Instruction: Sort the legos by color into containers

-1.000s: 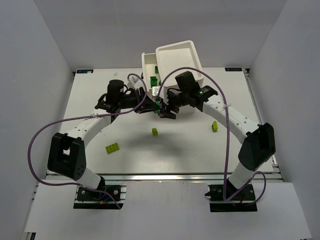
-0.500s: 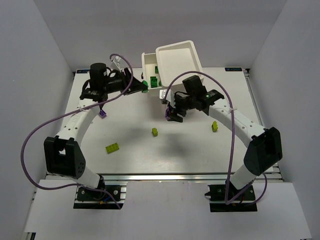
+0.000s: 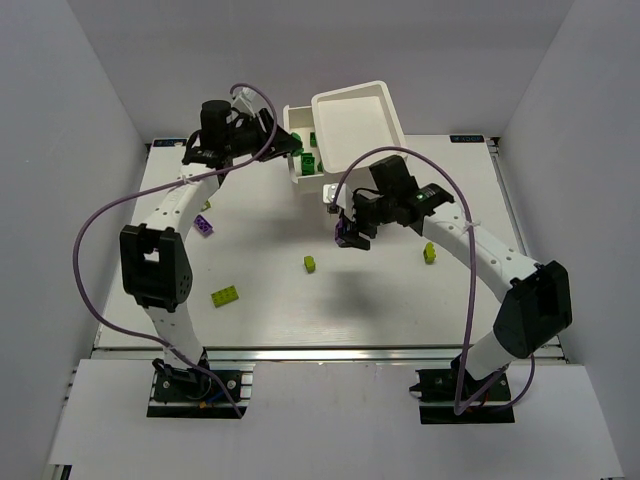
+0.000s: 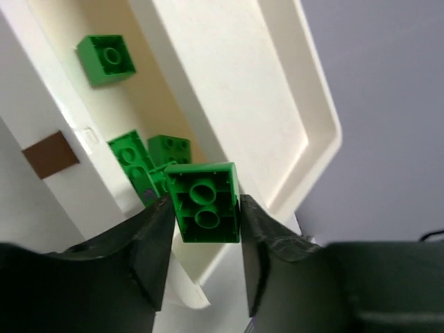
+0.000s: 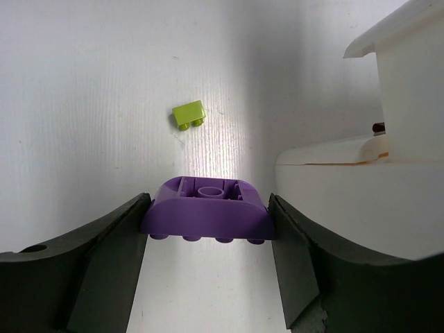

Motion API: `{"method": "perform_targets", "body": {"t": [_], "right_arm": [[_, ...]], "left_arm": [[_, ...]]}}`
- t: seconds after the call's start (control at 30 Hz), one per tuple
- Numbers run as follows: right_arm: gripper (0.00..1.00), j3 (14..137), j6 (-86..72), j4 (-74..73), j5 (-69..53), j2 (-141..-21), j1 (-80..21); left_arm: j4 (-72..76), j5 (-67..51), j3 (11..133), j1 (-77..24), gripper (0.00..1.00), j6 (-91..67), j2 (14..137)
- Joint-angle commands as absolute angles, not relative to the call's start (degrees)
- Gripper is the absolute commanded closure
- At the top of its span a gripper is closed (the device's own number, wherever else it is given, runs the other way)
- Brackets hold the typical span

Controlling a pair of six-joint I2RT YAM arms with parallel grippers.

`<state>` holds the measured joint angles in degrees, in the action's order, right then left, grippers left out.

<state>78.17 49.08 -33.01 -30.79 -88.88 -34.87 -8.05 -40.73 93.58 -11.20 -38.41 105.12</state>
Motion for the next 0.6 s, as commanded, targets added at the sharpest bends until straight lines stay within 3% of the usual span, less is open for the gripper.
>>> {"method": "perform_targets", "body": {"t": [0.0, 0.07, 0.2, 0.4, 0.47, 0.53, 0.57], "right_arm": [[0.92, 77.2, 49.5, -32.6, -31.6, -86.1, -34.4], [0.92, 76.8, 49.4, -32.5, -31.6, -86.0, -34.1], [0.92, 76.7, 49.5, -32.6, -31.7, -86.2, -34.0], [0.92, 75.6, 49.9, -33.0, -31.4, -87.4, -33.7], [0.92, 74.3, 51.4, -33.0, -30.2, -88.7, -33.7], [0.91, 72.3, 53.2, -32.9, -28.1, -90.0, -33.7], [0.88, 71.9, 53.5, -33.0, -27.2, -91.9, -33.7]], "left_arm": [[-10.5, -37.4, 97.8, -11.9, 0.46, -36.8, 104.9], [-10.4, -37.2, 98.4, -11.9, 0.37, -37.1, 105.7], [-8.9, -38.8, 99.1, -11.9, 0.29, -38.0, 106.1], [-5.0, -38.9, 99.0, -11.1, 0.32, -40.4, 103.4], [-4.2, -35.9, 97.6, -10.5, 0.52, -40.3, 101.6], [-6.8, -31.9, 95.5, -9.4, 0.85, -38.9, 98.5], [-6.8, -29.1, 94.1, -9.4, 0.89, -38.8, 97.5]]}}
